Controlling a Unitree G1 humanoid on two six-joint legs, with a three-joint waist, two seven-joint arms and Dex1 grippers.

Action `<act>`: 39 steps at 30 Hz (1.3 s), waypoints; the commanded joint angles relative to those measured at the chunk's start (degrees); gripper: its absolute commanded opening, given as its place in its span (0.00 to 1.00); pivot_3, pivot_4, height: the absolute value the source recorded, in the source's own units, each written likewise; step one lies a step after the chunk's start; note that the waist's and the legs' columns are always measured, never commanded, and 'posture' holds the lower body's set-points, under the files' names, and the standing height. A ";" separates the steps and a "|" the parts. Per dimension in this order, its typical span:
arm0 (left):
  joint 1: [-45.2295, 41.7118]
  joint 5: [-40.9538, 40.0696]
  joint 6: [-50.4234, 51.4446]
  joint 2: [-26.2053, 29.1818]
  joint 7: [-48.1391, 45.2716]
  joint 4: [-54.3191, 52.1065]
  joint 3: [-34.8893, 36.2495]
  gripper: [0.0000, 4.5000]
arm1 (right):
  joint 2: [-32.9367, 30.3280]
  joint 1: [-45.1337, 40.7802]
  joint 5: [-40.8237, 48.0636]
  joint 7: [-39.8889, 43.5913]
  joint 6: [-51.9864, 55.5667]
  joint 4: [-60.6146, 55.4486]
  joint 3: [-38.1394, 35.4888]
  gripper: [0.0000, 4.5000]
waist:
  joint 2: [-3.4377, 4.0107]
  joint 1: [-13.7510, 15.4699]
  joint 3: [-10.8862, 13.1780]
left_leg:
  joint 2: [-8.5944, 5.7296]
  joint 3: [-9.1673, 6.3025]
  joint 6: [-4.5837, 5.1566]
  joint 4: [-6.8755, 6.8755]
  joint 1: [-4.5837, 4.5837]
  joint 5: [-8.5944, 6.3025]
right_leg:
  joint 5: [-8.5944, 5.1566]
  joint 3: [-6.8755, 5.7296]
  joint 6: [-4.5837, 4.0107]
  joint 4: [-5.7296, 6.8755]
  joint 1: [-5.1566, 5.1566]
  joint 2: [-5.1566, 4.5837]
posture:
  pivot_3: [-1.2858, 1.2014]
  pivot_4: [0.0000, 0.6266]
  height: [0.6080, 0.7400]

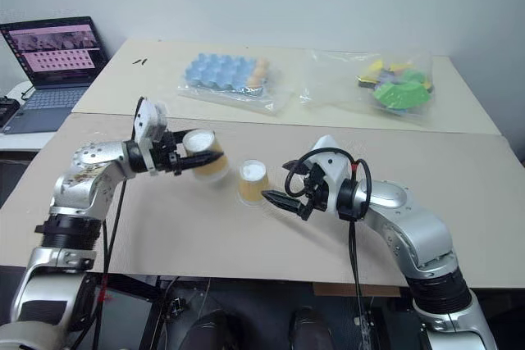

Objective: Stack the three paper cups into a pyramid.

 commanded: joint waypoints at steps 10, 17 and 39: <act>-3.19 5.98 -6.63 -3.96 -3.58 5.21 -6.90 0.57 | -0.61 0.75 1.03 -1.48 0.45 -3.20 -3.36 1.00 | 0.00 0.92 0.00 | -0.07 -0.02 0.06 0.03 -0.06 -0.02 | 0.02 0.01 -0.04 -0.07 0.00 0.01 | 0.52 0.24 0.75; -5.58 8.21 -10.56 -7.05 -4.21 10.66 -8.64 0.57 | -1.14 1.75 1.50 -2.27 1.49 -4.78 -4.60 1.00 | 0.00 0.98 0.00 | -0.07 -0.01 0.07 0.04 -0.07 -0.02 | 0.02 0.01 -0.04 -0.06 0.00 0.01 | 0.52 0.24 0.75; -7.05 -0.22 3.93 6.22 -10.20 -7.18 -1.13 0.99 | -11.76 15.53 -2.13 3.70 -1.83 3.70 -11.68 1.00 | -0.01 1.51 0.00 | -0.06 -0.07 0.17 0.04 -0.09 -0.09 | 0.00 0.00 0.00 -0.15 0.05 -0.04 | 0.52 0.24 0.75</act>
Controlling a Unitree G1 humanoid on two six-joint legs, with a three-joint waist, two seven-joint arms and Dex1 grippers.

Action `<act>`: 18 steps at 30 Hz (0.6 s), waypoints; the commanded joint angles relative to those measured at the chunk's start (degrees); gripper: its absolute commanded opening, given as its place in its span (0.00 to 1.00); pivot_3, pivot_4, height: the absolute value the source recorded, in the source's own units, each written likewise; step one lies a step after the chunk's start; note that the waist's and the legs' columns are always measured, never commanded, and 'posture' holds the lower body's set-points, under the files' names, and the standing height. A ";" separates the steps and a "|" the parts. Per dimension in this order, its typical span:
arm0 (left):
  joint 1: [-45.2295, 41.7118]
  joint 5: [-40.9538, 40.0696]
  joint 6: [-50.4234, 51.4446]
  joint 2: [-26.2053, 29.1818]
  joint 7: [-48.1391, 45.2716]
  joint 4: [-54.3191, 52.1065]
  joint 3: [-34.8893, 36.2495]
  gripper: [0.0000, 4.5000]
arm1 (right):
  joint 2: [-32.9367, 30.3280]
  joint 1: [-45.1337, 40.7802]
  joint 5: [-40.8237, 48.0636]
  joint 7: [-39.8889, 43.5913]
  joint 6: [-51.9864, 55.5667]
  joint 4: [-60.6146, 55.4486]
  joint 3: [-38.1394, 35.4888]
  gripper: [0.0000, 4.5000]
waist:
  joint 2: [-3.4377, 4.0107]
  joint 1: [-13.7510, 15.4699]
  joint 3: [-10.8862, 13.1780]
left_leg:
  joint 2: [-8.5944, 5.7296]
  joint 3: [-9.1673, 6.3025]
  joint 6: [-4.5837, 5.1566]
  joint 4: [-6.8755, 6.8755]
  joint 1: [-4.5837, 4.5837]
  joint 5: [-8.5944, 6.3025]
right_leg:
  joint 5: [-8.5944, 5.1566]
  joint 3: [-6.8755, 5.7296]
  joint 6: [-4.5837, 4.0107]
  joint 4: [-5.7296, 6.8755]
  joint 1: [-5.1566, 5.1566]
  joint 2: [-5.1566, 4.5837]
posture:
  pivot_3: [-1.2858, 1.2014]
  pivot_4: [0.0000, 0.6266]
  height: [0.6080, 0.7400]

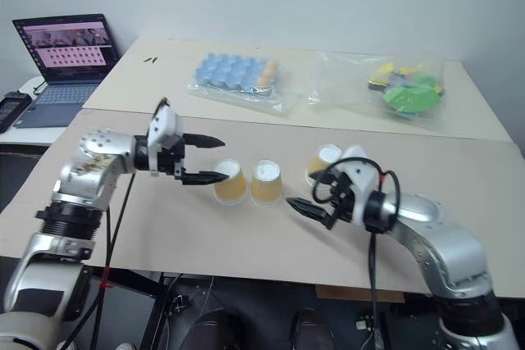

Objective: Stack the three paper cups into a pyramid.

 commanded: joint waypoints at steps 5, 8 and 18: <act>0.02 -7.94 10.76 5.03 1.67 -13.85 6.09 0.99 | 1.97 -5.68 -10.48 -7.95 -7.52 14.15 -2.01 1.00 | 0.00 -1.24 0.00 | 0.02 0.07 -0.05 0.05 0.16 0.03 | 0.00 0.23 0.02 0.19 0.00 0.02 | 0.52 0.24 0.75; 1.37 -9.30 13.12 5.93 3.20 -17.07 7.04 0.99 | 4.28 -9.29 -11.69 -9.71 -9.00 17.62 -2.32 1.00 | 0.03 -1.62 0.00 | 0.05 0.09 -0.12 0.03 0.26 0.08 | 0.00 0.34 0.02 0.27 0.00 0.06 | 0.52 0.24 0.75; 6.32 -11.31 15.99 7.60 7.92 -21.21 9.42 0.99 | 9.44 -17.86 -12.32 -7.85 -10.05 21.54 1.17 1.00 | 0.05 -1.50 0.01 | 0.07 0.16 -0.13 -0.03 0.22 0.08 | 0.00 0.37 0.01 0.24 -0.08 0.09 | 0.52 0.24 0.75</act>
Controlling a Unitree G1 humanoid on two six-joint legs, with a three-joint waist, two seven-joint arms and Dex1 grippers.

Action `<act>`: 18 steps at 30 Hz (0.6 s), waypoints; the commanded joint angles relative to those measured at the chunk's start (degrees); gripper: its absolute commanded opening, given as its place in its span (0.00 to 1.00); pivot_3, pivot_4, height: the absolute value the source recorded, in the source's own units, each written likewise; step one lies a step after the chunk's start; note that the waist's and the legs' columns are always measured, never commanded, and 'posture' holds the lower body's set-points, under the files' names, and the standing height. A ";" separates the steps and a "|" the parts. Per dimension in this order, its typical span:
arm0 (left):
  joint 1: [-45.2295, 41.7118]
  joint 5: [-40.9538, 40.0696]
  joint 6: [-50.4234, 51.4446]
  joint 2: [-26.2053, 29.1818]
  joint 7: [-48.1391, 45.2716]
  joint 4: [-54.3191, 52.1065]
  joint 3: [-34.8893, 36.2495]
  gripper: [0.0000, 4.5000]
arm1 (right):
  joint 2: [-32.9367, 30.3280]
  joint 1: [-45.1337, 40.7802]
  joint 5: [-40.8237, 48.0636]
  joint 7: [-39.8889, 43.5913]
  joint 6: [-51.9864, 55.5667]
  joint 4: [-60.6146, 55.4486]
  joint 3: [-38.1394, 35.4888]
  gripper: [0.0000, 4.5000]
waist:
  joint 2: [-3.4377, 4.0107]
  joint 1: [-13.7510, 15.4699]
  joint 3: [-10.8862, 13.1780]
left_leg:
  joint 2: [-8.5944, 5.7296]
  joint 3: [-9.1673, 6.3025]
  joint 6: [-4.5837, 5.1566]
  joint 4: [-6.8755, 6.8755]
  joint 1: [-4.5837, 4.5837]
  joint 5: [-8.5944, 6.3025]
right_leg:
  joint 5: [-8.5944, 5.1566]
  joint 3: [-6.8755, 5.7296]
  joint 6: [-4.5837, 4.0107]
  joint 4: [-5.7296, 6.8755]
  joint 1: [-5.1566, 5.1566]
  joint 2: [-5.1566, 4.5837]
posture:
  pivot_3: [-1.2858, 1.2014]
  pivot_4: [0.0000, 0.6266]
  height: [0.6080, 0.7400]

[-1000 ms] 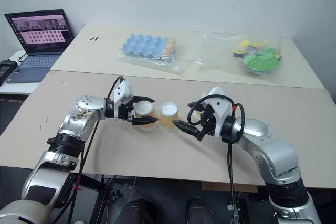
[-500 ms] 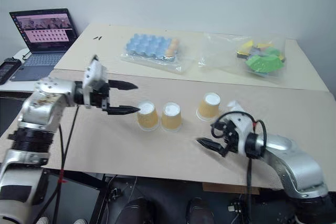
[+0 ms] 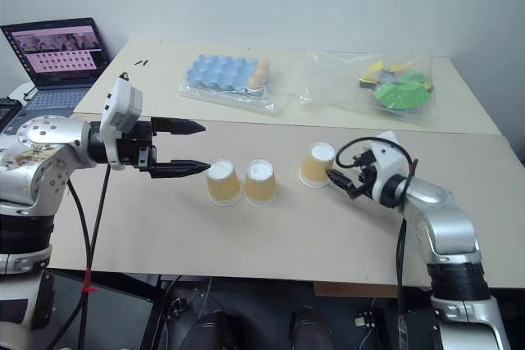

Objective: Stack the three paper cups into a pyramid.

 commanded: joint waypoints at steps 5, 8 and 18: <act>2.38 -2.01 1.44 2.16 3.20 -4.45 3.36 0.99 | 2.83 -4.46 -1.35 2.06 -2.15 2.85 2.64 1.00 | 0.01 0.17 0.01 | -0.04 0.01 0.02 0.00 -0.02 -0.01 | 0.00 0.00 0.00 -0.02 0.00 -0.04 | 0.52 0.24 0.75; 2.92 -2.39 1.94 2.53 3.97 -5.19 4.07 0.99 | 4.00 -6.12 -2.32 2.28 -2.92 4.74 3.35 1.00 | 0.02 0.06 0.01 | -0.03 0.01 0.02 0.00 -0.06 -0.01 | 0.00 -0.01 0.00 -0.01 -0.03 -0.03 | 0.52 0.24 0.75; 5.61 -4.19 3.51 3.70 6.27 -7.99 5.44 0.99 | 8.43 -13.36 -4.46 1.69 -5.40 12.45 3.63 1.00 | 0.04 -0.08 0.03 | -0.02 0.05 0.01 -0.01 -0.05 -0.01 | 0.01 0.01 -0.01 -0.01 -0.07 -0.02 | 0.52 0.24 0.75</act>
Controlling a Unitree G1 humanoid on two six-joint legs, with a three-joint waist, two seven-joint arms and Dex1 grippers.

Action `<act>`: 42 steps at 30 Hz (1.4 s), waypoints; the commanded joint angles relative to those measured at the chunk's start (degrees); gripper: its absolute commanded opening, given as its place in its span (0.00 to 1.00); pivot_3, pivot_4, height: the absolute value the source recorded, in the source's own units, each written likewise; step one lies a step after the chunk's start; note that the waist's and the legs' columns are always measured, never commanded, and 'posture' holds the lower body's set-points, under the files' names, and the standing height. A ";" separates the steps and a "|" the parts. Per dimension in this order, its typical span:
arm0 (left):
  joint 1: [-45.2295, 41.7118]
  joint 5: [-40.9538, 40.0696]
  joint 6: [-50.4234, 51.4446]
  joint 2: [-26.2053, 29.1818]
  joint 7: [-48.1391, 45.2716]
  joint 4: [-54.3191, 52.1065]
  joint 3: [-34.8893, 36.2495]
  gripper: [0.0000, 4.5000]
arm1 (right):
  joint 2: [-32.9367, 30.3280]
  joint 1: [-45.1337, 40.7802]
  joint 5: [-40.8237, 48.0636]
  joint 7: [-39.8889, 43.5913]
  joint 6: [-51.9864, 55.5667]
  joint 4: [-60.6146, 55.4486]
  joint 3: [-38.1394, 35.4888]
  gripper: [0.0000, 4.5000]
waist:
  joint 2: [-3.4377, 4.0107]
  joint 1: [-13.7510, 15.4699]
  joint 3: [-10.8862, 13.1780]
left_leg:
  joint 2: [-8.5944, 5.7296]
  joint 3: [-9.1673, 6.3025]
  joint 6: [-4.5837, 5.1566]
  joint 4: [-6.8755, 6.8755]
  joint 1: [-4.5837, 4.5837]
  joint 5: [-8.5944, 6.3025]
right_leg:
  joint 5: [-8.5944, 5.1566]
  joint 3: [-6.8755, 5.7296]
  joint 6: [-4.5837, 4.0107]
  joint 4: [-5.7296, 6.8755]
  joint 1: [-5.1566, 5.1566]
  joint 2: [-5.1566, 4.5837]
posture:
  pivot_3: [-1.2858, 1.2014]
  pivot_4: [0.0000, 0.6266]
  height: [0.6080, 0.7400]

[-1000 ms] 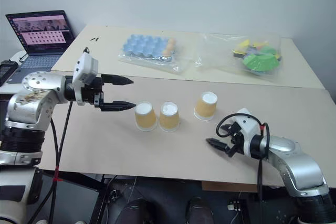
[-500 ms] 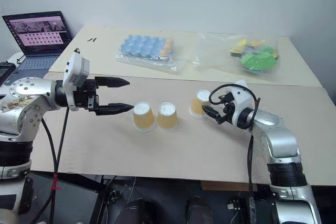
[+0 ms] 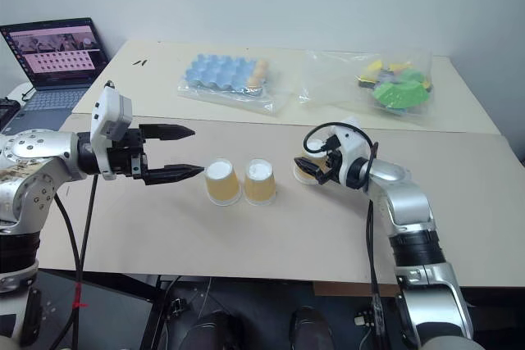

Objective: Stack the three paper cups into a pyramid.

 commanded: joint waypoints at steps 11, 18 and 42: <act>1.92 -2.21 0.32 2.74 2.31 -2.93 3.76 1.00 | 0.78 -2.13 -0.20 0.85 -2.25 0.85 -2.22 0.63 | 0.02 0.05 0.01 | 0.00 0.00 -0.01 -0.02 -0.03 0.00 | 0.00 -0.02 0.00 -0.01 -0.03 0.00 | 0.52 0.24 0.75; 3.53 -2.34 -0.06 2.63 3.43 -3.59 3.84 1.00 | 0.59 -9.56 2.27 4.51 0.66 -4.64 -1.42 0.63 | 0.14 -0.04 0.09 | -0.01 0.01 -0.01 -0.01 -0.05 0.00 | 0.00 -0.01 0.00 0.01 -0.06 -0.01 | 0.52 0.24 0.75; 5.70 -3.18 0.40 3.57 4.65 -5.49 5.14 1.00 | 4.29 -21.75 5.69 20.81 9.71 -7.12 13.48 0.63 | 0.23 0.03 0.15 | -0.02 0.07 0.00 -0.07 -0.14 -0.01 | 0.00 -0.01 -0.02 0.14 -0.19 -0.01 | 0.52 0.24 0.75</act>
